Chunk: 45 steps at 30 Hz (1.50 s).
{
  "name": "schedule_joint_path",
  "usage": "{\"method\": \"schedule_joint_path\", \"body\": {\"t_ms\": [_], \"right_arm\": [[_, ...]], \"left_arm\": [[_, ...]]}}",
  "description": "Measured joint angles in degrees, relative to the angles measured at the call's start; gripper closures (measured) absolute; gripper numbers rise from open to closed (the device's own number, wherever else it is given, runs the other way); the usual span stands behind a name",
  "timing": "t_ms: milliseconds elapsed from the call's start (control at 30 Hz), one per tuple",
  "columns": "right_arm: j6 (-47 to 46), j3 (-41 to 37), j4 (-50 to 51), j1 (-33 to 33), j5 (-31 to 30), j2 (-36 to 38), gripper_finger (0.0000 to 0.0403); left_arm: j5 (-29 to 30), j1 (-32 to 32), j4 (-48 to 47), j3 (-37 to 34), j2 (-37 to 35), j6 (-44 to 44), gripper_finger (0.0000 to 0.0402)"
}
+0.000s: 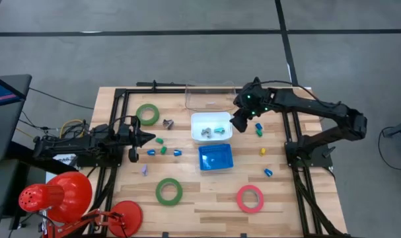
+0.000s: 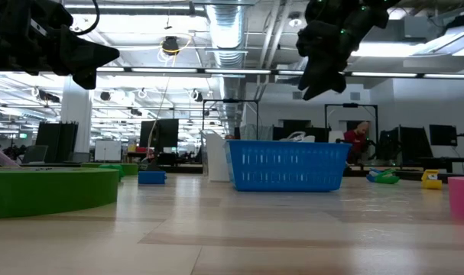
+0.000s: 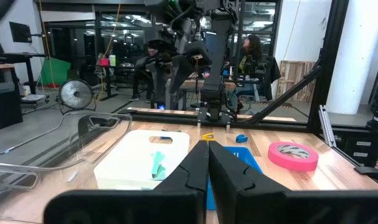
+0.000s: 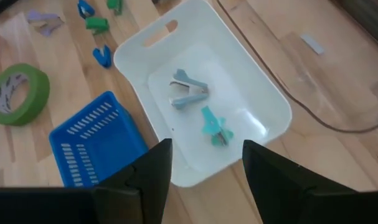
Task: Pick and place Stapler, Stapler remover, tape
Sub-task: Put the blue stapler into the blue bin
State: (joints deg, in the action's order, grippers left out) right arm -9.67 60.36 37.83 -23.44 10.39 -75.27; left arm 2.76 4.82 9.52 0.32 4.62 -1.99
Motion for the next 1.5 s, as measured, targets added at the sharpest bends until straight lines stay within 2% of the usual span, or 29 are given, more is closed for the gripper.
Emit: {"method": "schedule_joint_path", "body": {"t_ms": [300,533,667,900,1167,1300,1500], "right_arm": [[1.27,0.0,6.83,-0.09,-3.53,1.87,0.0211],[2.08,-0.27,15.02,-0.81,-4.71,1.96,0.0181],[2.13,-3.1,17.28,-0.79,-6.06,1.94,0.0165],[0.27,-8.34,19.33,-1.73,-8.78,1.76,0.0163],[-0.26,-9.03,19.95,-8.07,-10.73,-3.12,0.0163],[0.1,-9.05,19.96,-9.9,-13.2,-6.95,0.0163],[1.18,-9.05,16.93,-12.25,-13.47,-11.57,0.0163]], "left_arm": [[0.0,0.02,0.0,0.0,0.0,0.01,0.0398],[0.0,0.01,-0.02,0.0,0.0,0.02,0.0398],[0.0,0.02,0.0,0.0,0.0,-0.01,0.0398],[0.0,0.0,0.0,0.0,0.0,0.02,0.0398],[0.0,0.0,-0.01,0.01,0.0,0.01,0.0398],[0.0,0.02,0.0,0.0,0.0,0.0,0.0398],[0.0,0.0,0.0,0.0,0.0,0.01,0.0398]]}}
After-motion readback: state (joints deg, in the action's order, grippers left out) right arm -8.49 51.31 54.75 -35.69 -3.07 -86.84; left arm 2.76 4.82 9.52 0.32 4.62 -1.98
